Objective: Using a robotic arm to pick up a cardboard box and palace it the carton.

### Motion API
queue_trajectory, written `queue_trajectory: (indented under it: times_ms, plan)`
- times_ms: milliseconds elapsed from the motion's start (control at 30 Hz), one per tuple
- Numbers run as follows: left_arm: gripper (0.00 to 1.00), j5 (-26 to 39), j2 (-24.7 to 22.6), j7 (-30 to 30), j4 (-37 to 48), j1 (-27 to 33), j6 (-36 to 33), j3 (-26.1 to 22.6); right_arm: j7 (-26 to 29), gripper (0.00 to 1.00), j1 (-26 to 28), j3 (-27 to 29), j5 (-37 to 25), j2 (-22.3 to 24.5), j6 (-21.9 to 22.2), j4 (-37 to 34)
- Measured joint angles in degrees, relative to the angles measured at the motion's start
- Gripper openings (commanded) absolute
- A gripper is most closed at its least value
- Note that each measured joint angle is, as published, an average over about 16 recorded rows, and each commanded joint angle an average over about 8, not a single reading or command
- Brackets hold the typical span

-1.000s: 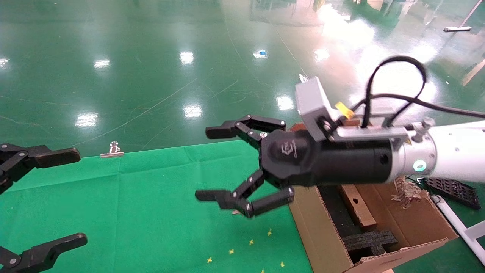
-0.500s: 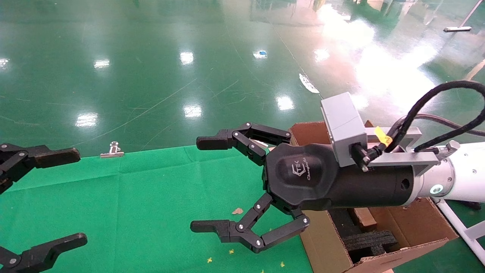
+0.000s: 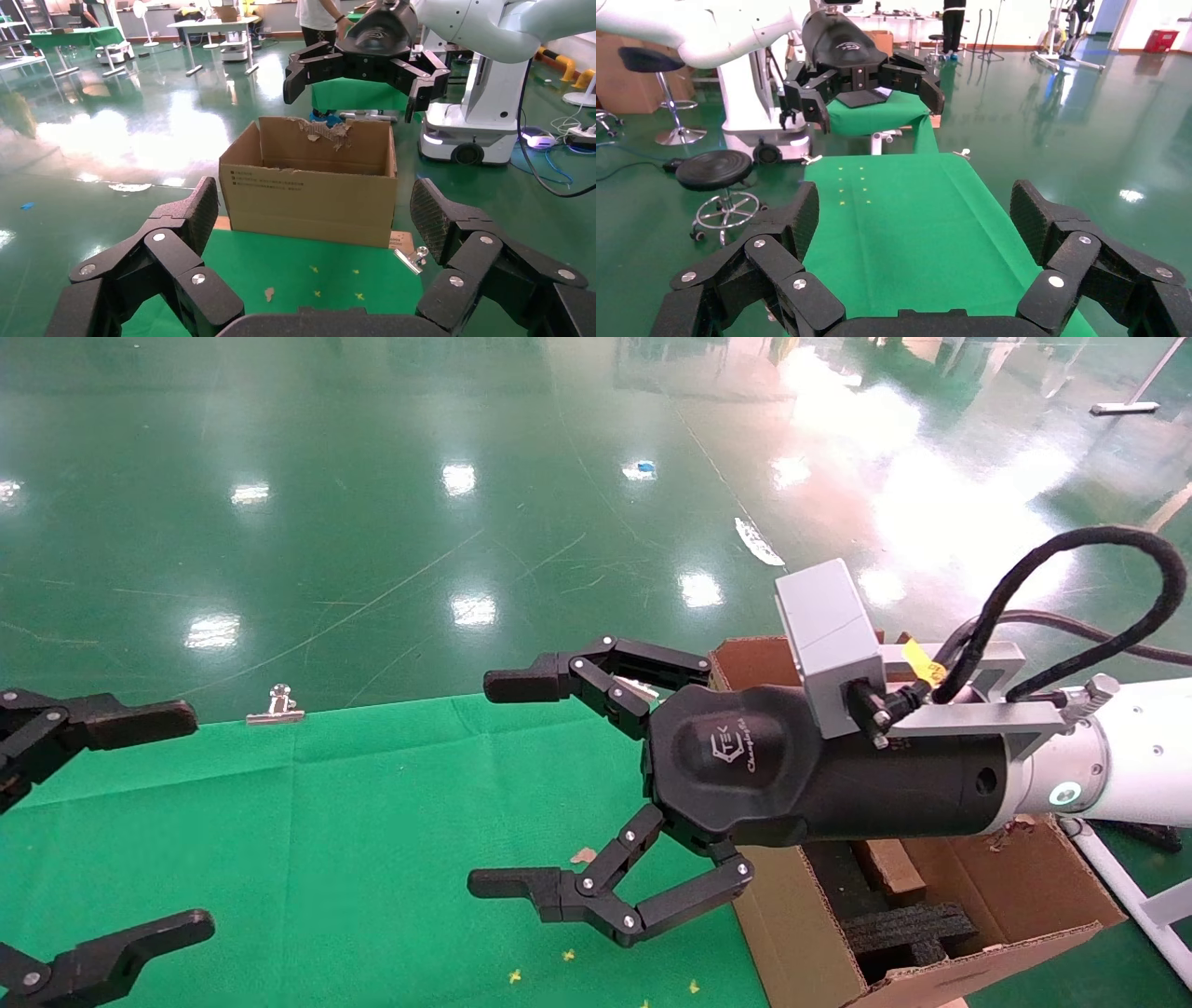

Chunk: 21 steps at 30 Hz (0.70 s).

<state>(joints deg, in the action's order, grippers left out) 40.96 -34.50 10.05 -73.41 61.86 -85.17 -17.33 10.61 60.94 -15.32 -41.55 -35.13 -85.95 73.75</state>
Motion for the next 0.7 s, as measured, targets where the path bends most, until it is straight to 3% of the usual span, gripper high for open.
queue_trajectory:
  times_ms: [700]
  plan:
    - [1.0,0.0,0.0,0.0,0.0,0.0,0.0,0.0,0.1,1.0,0.6,-0.6,-0.3,0.1,0.2,-0.2]
